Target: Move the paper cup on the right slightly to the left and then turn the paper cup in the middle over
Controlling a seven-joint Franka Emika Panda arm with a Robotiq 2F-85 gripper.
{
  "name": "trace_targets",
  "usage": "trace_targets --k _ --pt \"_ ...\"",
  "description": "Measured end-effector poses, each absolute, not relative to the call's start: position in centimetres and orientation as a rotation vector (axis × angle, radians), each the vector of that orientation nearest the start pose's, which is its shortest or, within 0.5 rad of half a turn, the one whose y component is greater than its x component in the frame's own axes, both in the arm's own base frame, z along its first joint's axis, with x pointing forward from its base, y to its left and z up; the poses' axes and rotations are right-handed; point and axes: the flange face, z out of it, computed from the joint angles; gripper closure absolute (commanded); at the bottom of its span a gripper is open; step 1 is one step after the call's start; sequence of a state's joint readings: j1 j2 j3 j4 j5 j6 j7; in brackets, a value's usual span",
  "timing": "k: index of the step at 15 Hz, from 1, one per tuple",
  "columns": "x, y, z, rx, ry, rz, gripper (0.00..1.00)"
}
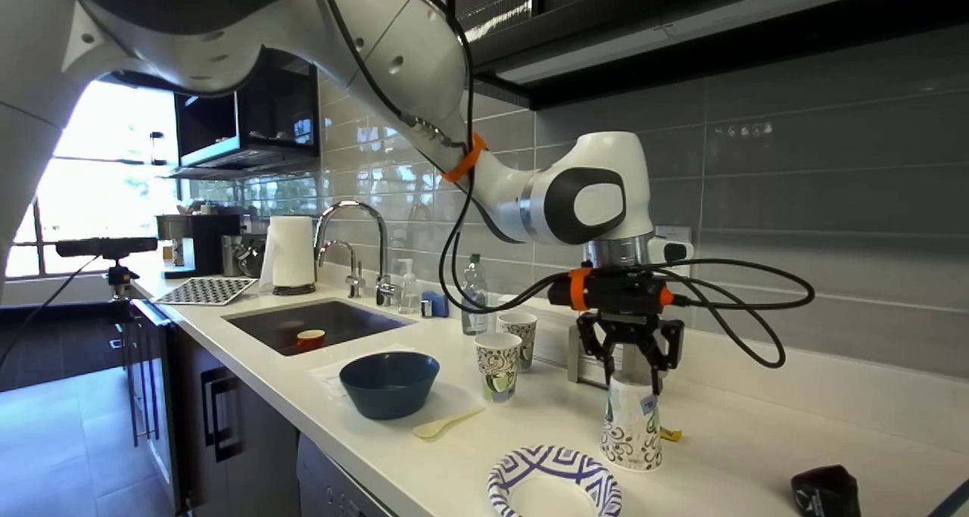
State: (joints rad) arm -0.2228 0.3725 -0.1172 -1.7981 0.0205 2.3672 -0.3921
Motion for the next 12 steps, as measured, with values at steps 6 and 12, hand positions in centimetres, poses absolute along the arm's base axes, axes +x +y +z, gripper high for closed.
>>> trace_targets --k 6,12 --pt "62.9 -21.0 36.3 -3.220 -0.089 -0.290 0.59" --pt "63.5 -18.6 37.2 -3.203 -0.124 -0.310 0.59"
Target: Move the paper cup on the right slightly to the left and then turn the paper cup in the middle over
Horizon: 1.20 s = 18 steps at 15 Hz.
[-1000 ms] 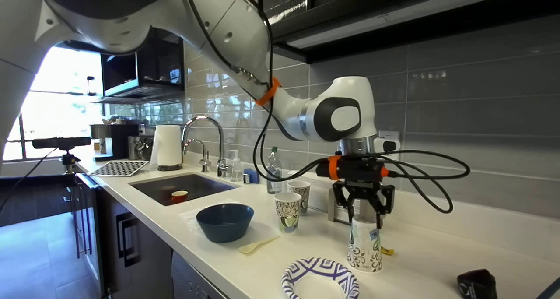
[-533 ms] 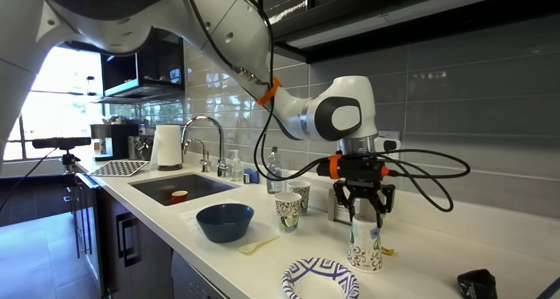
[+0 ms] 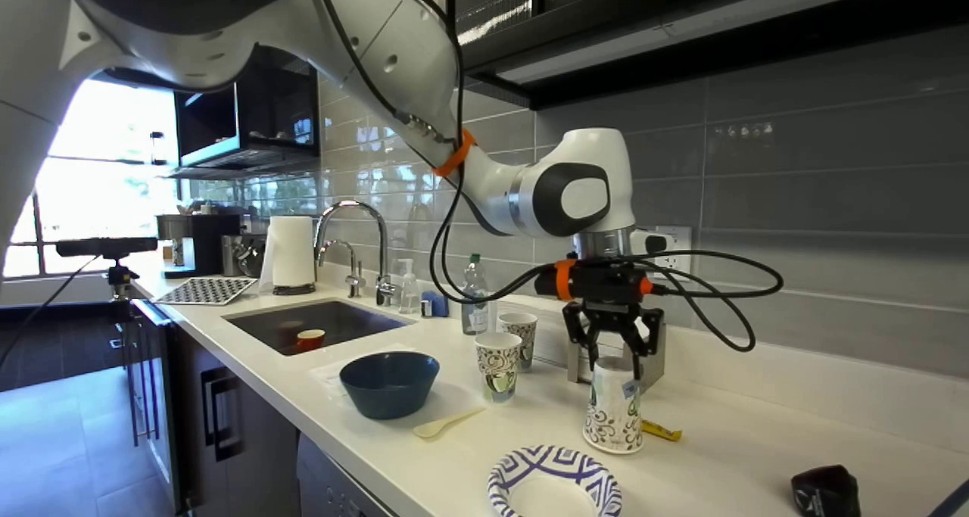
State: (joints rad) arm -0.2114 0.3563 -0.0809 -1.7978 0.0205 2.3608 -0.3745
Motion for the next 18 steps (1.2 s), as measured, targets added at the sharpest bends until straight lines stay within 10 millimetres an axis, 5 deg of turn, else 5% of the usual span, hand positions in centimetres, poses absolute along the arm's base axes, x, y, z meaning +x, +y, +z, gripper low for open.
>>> trace_targets --k 13,14,16,18 --pt "62.9 -17.2 36.9 -3.213 0.100 -0.283 0.57" --pt "62.8 -17.1 36.9 -3.216 0.117 -0.282 0.16" --pt "62.7 -16.7 37.0 -3.214 0.140 -0.281 0.02" --pt "62.5 -16.2 37.0 -3.212 0.146 -0.279 0.00"
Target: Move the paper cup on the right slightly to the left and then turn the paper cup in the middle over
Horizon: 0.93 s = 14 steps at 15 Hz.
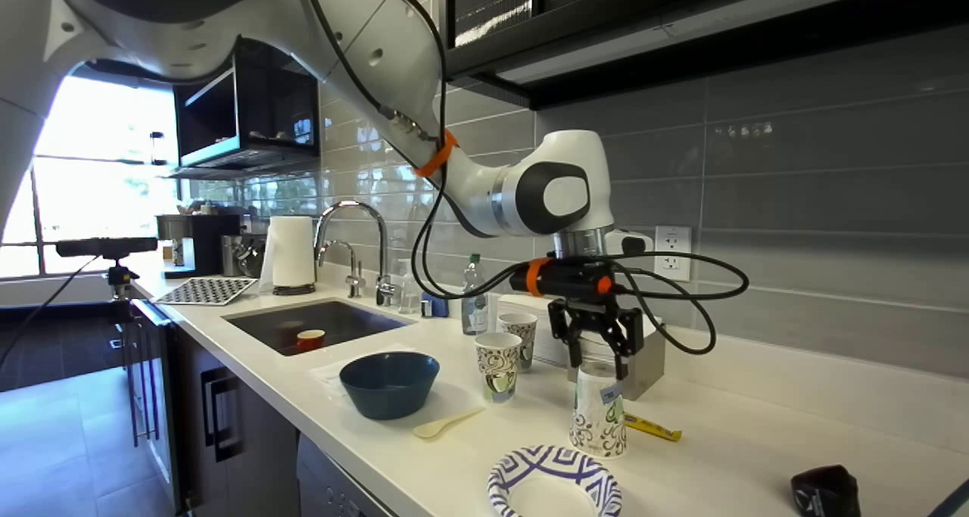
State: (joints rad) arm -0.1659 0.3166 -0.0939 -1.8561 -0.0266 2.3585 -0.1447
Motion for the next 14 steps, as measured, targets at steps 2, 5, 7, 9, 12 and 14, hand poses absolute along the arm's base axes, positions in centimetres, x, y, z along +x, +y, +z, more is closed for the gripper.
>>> trace_targets --k 2,5,7,9,12,14 --pt "62.5 -15.8 37.3 -3.215 0.142 -0.284 0.00" --pt "62.4 -15.5 38.4 -3.233 0.140 -0.308 0.00" --pt "62.2 -15.2 39.6 -3.245 0.147 -0.324 0.00" --pt "61.8 -14.3 40.9 -3.238 0.180 -0.308 0.00" --pt "60.8 -12.0 42.2 -3.225 0.226 -0.218 0.00" --pt "60.3 -10.0 42.4 -3.210 0.252 -0.135 0.00"
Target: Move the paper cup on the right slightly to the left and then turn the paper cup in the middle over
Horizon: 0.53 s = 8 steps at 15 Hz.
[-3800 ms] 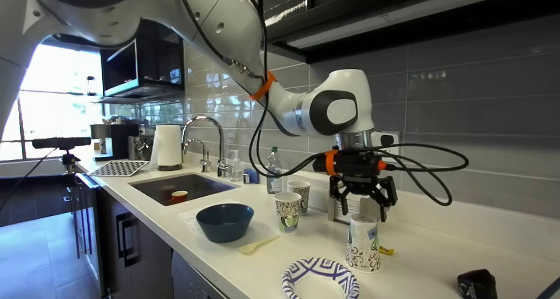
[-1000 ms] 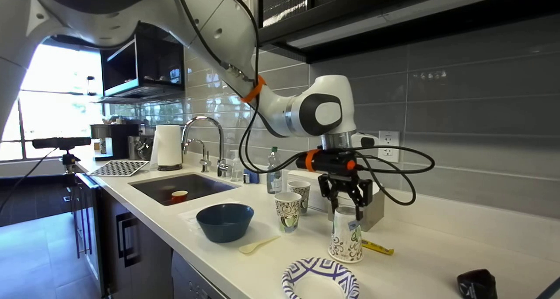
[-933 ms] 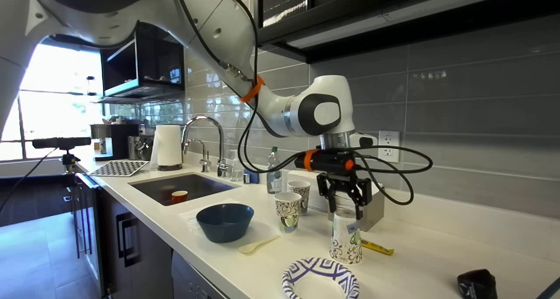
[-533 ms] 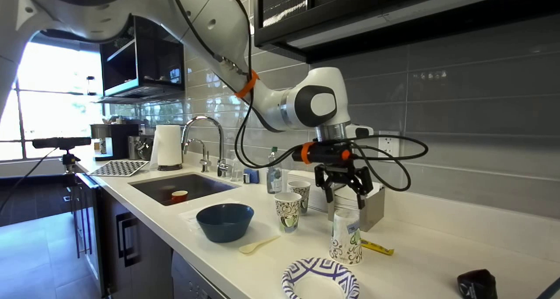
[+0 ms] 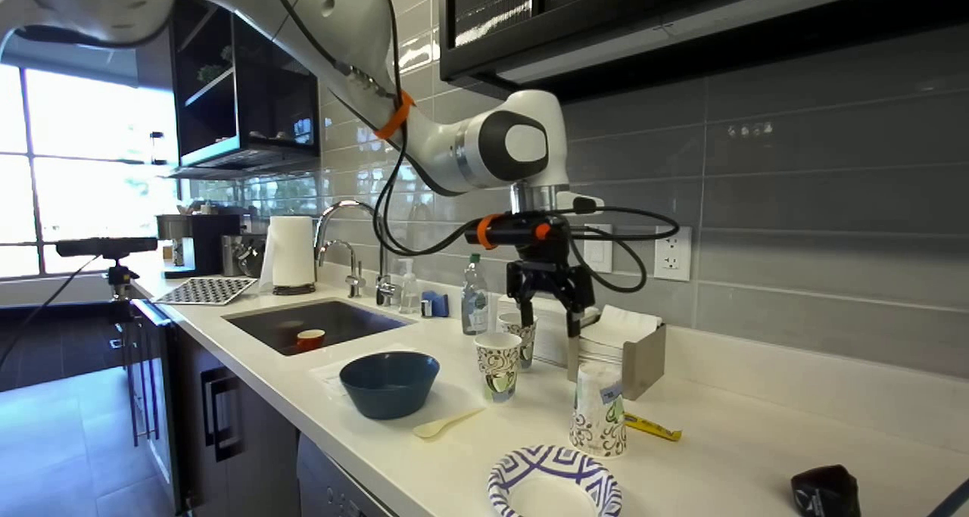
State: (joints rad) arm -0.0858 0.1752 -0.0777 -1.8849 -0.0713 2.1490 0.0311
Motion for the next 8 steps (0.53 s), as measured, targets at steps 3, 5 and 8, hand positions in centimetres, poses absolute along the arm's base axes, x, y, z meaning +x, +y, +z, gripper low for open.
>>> trace_targets --k 3,5,8 --pt "60.4 -7.0 41.6 -3.184 0.218 -0.085 0.00" --pt "60.5 -5.4 41.1 -3.181 0.173 -0.082 0.00" --pt "60.5 -4.9 40.9 -3.181 0.159 -0.082 0.00"
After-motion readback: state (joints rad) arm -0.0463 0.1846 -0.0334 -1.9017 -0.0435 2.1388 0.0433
